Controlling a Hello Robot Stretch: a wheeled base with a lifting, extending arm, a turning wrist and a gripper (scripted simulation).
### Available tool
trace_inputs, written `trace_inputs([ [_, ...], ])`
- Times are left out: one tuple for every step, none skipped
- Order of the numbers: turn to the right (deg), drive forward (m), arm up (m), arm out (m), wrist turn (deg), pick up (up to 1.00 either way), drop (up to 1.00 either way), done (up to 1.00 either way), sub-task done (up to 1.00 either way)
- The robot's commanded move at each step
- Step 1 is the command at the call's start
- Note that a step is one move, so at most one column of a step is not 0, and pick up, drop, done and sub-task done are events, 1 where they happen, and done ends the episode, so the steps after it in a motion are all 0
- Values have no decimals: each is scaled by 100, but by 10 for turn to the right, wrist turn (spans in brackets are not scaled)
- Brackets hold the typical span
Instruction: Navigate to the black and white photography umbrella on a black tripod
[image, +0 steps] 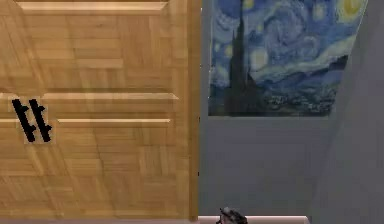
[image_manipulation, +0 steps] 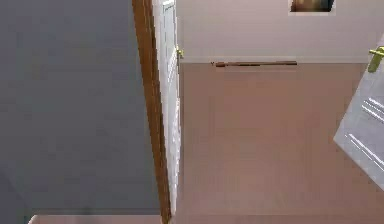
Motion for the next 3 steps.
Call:
trace_inputs([
  [450, 0, 0, 0, 0, 0, 0, 0, 0],
  [450, 0, 0, 0, 0, 0, 0, 0, 0],
  [450, 0, 0, 0, 0, 0, 0, 0, 0],
])
